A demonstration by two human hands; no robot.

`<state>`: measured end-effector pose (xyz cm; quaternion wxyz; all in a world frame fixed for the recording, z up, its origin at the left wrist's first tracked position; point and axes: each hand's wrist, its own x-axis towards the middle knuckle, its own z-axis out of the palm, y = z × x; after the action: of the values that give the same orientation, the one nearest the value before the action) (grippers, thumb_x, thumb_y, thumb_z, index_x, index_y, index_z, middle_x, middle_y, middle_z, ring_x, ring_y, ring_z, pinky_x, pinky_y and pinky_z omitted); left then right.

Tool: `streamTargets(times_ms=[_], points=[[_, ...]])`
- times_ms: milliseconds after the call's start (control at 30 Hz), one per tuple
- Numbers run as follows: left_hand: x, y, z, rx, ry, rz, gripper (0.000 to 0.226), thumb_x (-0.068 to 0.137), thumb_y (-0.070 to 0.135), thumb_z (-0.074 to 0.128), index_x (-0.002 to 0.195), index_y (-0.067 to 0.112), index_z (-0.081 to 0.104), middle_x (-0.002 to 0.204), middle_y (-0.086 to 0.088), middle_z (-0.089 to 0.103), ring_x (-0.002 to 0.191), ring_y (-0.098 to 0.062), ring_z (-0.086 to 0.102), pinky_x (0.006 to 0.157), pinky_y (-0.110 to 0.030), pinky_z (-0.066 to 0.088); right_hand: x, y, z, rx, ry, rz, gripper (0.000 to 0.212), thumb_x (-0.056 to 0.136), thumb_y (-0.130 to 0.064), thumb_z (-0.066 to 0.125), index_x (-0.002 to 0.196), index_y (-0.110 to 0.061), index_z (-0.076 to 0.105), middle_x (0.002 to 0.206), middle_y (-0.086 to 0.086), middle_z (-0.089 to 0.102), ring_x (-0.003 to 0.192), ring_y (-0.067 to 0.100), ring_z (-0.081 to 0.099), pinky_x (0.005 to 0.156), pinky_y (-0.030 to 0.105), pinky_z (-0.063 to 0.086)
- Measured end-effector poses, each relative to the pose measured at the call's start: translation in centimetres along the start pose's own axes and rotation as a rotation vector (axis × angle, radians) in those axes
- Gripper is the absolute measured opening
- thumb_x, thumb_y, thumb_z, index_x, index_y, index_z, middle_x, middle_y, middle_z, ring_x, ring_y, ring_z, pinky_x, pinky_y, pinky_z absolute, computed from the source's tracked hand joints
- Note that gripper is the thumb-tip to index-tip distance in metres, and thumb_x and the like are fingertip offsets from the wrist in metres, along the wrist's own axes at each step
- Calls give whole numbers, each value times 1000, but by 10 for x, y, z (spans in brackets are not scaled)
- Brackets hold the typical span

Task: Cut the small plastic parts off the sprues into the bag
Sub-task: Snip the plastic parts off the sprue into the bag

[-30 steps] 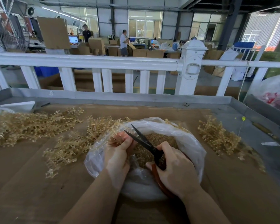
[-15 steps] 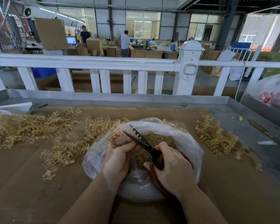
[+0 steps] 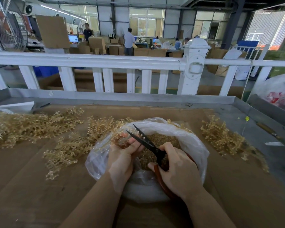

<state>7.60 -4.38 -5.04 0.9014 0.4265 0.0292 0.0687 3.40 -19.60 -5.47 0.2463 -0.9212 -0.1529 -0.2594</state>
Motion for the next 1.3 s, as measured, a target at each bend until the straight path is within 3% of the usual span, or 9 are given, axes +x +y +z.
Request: streamTargets(times_ms=[200, 433, 667, 867, 1133, 1300], points=[[0, 1, -1, 5, -24, -12, 35, 82, -23, 46, 81, 12, 49, 61, 3, 55, 59, -8, 63, 58, -21, 56, 0, -1, 0, 8, 22, 10, 40, 74, -63, 56, 95, -29, 51, 82, -15, 59, 74, 4, 56, 62, 15, 40], [-3, 1, 0, 8, 12, 9, 34, 83, -21, 48, 97, 10, 48, 73, -4, 54, 64, -10, 65, 58, -21, 56, 0, 0, 0, 12, -8, 6, 43, 75, -62, 55, 100, -27, 52, 88, -13, 61, 82, 6, 56, 67, 17, 43], [-4, 2, 1, 70, -29, 6, 38, 83, -24, 47, 104, 8, 44, 70, -4, 50, 67, -12, 61, 59, -21, 56, 0, -1, -2, 9, -7, 2, 43, 75, -61, 55, 100, -25, 53, 86, -13, 60, 80, 5, 56, 66, 16, 43], [-7, 4, 4, 66, -49, -11, 33, 82, -22, 50, 104, 3, 46, 75, -8, 52, 59, -9, 64, 54, -18, 54, 1, -2, -4, 60, 1, -4, 36, 79, -55, 62, 95, -24, 52, 79, -16, 53, 70, -1, 49, 60, 4, 31], [-9, 5, 5, 6, -31, -42, 35, 81, -21, 52, 101, 7, 47, 75, -8, 55, 58, -9, 66, 53, -19, 54, 3, -2, -7, 6, -70, -30, 38, 83, -51, 64, 97, -19, 51, 78, -10, 60, 66, 1, 50, 54, 5, 32], [-9, 5, 5, 20, -5, -54, 31, 80, -21, 53, 95, 6, 49, 68, -5, 63, 59, -12, 68, 53, -19, 54, 2, -2, -8, -28, -69, -37, 39, 82, -50, 66, 100, -17, 53, 78, -6, 65, 67, 8, 61, 56, 10, 37]])
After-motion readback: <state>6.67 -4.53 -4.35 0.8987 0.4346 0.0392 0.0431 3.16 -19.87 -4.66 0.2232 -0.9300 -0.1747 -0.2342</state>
